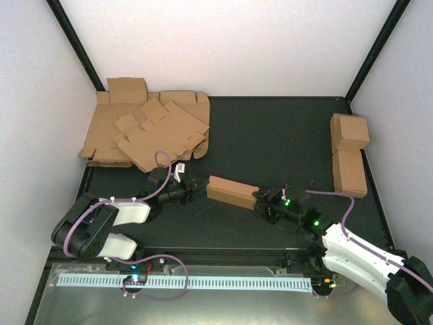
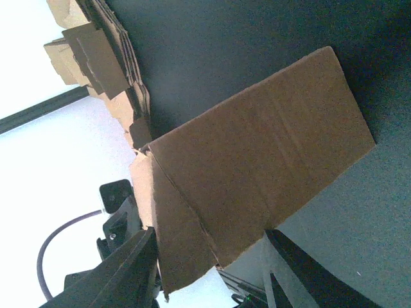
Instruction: Fold the paper box
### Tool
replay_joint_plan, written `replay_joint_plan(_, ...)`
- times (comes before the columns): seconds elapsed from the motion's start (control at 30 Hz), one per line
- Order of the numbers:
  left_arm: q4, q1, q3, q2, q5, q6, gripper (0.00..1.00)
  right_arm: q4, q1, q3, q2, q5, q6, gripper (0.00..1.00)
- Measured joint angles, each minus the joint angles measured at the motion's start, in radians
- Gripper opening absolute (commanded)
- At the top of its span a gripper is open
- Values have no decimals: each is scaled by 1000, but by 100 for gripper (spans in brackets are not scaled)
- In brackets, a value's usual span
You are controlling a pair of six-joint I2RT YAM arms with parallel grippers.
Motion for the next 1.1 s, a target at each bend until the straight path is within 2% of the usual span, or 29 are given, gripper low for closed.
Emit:
replay_joint_plan(0.33,-3,0,0,3,-5,8,31,2,0,-3,1,6,-7,45)
replay_joint_plan(0.5,13,0,0,13,-10,11,24,31,0,-17,16,14,-21,31)
replay_joint_plan(0.73,24,0,-5,16,-32,17,23,92,-3,-34,47,11,-31,30)
replay_joint_plan(0.77,23,0,-5,15,-33,17,24,90,-3,-32,47,11,-34,35)
replay_joint_plan(0.83,18,0,-5,11,-34,19,33,79,-3,-27,45,11,-42,47)
replay_joint_plan(0.93,-26,-1,-5,-15,-37,34,55,3,-3,-1,39,19,-82,78)
replay_joint_plan(0.97,-55,-2,-5,-30,-41,39,60,-40,-3,15,34,26,-101,81)
replay_joint_plan(1.1,-186,-5,-2,-166,-77,74,70,-215,-3,126,14,69,-217,81)
